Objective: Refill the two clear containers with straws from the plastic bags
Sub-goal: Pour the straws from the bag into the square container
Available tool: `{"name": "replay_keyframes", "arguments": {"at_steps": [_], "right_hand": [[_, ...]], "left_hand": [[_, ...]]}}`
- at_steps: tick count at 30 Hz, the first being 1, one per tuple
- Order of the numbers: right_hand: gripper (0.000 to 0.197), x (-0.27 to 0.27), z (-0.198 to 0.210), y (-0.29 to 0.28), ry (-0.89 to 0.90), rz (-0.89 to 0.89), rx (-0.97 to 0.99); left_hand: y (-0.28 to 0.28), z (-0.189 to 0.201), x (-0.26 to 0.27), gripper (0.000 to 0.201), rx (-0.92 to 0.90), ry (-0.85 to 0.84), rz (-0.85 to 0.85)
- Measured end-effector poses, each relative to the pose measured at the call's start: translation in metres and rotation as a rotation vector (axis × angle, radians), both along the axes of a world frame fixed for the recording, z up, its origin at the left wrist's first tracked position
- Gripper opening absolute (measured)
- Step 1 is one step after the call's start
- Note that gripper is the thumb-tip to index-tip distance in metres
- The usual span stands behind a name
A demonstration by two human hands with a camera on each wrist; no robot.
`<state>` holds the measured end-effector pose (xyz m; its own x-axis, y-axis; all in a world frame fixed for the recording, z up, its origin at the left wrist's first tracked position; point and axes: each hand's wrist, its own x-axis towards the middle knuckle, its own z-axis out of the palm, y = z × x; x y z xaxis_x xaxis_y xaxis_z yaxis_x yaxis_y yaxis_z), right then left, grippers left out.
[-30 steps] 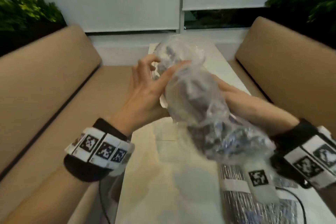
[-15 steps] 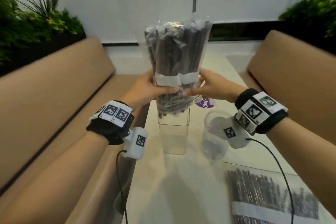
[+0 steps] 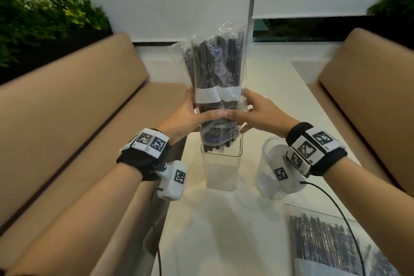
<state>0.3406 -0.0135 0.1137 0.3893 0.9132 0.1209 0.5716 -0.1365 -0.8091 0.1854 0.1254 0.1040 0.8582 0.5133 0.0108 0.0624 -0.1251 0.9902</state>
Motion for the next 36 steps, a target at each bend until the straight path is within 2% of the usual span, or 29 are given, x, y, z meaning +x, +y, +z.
{"name": "replay_keyframes", "arguments": {"at_steps": [4, 9, 11, 14, 17, 20, 23, 25, 27, 30, 36], "right_hand": [[0.063, 0.004, -0.001, -0.003, -0.057, -0.025, 0.019], [0.066, 0.002, -0.005, -0.003, -0.044, -0.080, 0.067], [0.068, 0.001, -0.006, -0.004, -0.018, -0.080, 0.080], [0.068, -0.002, -0.008, -0.005, 0.034, -0.083, 0.098], [0.068, -0.008, -0.014, -0.006, 0.077, -0.088, 0.105], [0.066, -0.012, -0.013, -0.010, 0.089, -0.090, 0.089], [0.058, -0.009, -0.002, -0.016, 0.031, -0.097, 0.069], [0.052, -0.003, 0.005, -0.019, 0.020, -0.111, 0.073], [0.045, -0.001, 0.008, -0.019, 0.019, -0.104, 0.075], [0.042, -0.002, 0.012, -0.018, -0.003, -0.078, 0.091], [0.047, -0.006, 0.024, -0.018, -0.008, -0.112, 0.096]], "left_hand": [[0.008, 0.000, -0.002, 0.103, 0.026, -0.010, 0.013], [0.000, -0.007, 0.001, 0.096, 0.036, -0.132, 0.117], [-0.005, -0.011, 0.001, 0.085, 0.025, -0.190, 0.124], [-0.013, -0.016, 0.003, 0.073, -0.052, -0.268, 0.094], [-0.024, -0.020, 0.007, 0.072, -0.207, -0.308, 0.094], [-0.031, -0.023, 0.009, 0.081, -0.263, -0.267, 0.100], [-0.020, -0.017, 0.006, 0.094, -0.065, -0.135, 0.110], [-0.009, -0.007, 0.001, 0.095, 0.050, -0.037, 0.163], [-0.002, 0.002, -0.004, 0.082, 0.124, 0.002, 0.226], [0.003, 0.014, -0.010, 0.058, 0.198, -0.030, 0.249], [0.002, 0.030, -0.016, 0.042, 0.209, -0.082, 0.202]]}}
